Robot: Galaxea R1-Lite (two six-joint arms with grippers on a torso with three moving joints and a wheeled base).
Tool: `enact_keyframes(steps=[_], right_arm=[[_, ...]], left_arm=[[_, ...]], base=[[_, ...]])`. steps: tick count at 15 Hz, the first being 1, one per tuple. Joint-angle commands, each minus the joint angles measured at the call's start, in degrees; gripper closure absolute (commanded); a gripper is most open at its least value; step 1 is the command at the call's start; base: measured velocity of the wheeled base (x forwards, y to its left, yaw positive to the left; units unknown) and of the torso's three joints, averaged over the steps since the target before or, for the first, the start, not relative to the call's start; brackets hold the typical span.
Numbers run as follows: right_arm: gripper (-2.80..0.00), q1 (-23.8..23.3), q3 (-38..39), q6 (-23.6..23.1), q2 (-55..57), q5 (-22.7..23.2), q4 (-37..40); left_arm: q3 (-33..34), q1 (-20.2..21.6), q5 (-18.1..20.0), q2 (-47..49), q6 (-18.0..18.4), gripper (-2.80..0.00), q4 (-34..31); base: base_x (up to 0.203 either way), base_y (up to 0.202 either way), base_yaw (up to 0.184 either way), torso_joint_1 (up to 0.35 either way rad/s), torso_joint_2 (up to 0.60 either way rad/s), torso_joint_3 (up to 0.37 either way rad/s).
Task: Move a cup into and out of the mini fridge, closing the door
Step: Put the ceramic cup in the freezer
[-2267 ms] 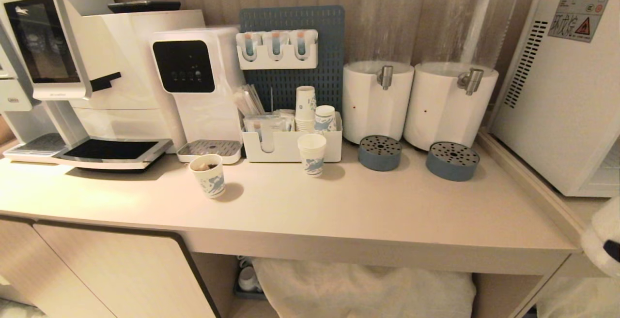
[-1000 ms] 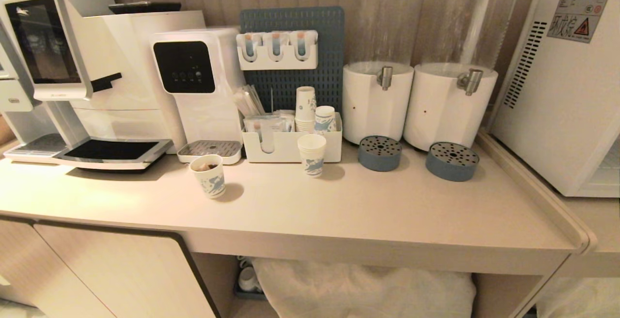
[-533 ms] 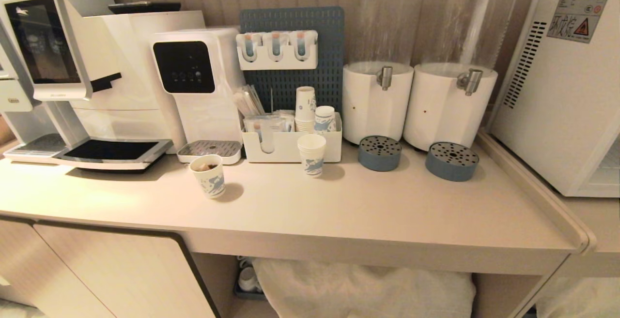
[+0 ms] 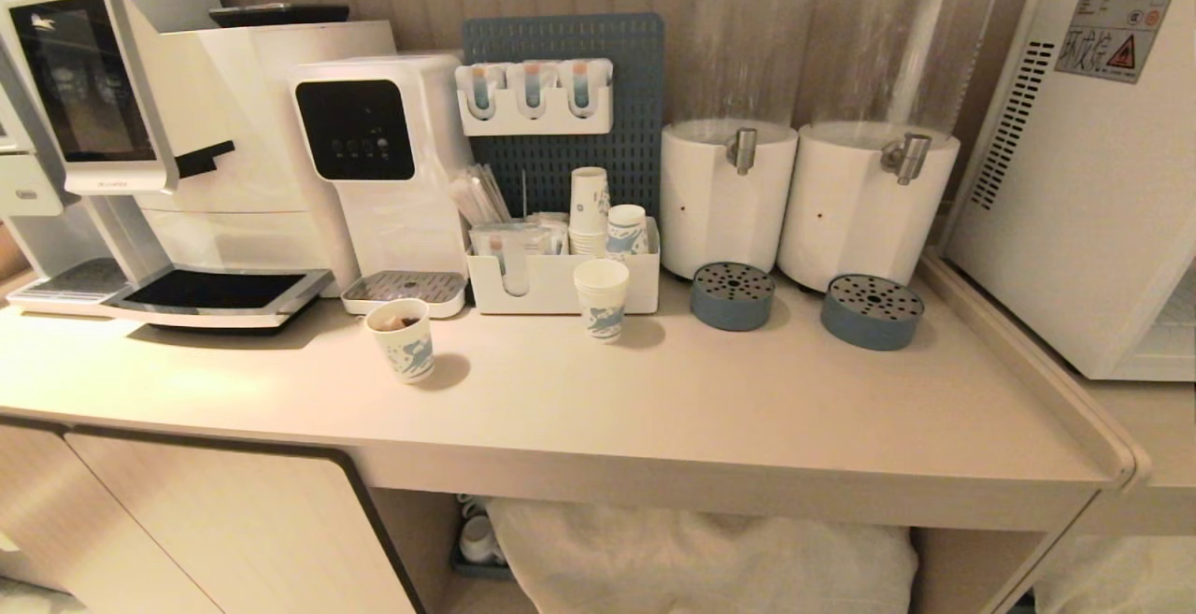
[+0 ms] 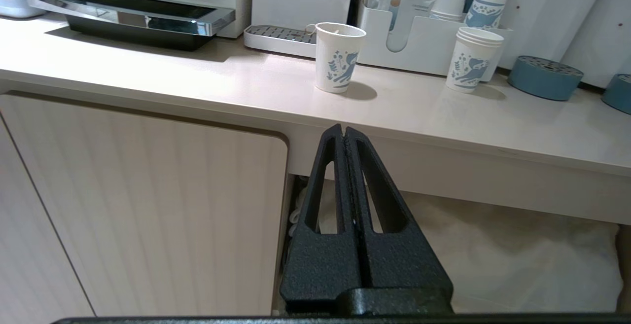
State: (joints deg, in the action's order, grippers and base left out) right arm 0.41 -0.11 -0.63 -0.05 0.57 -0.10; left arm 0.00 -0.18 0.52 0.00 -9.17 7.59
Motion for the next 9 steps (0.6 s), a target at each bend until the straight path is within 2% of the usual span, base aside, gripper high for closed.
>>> enact_keyframes(steps=[1,9], right_arm=[[0.00,0.0,-0.1,0.0,0.1,0.0,0.0],[0.00,0.0,-0.2,0.0,0.1,0.0,0.1]], left_arm=[[2.3,0.0,0.0,-0.3,-0.1,0.00,0.1],[2.3,0.0,0.0,-0.3,0.0,0.00,0.1]], base=[[0.000,0.000,0.000,0.000,0.00,0.000],[0.000,0.000,0.000,0.000,0.00,0.000]])
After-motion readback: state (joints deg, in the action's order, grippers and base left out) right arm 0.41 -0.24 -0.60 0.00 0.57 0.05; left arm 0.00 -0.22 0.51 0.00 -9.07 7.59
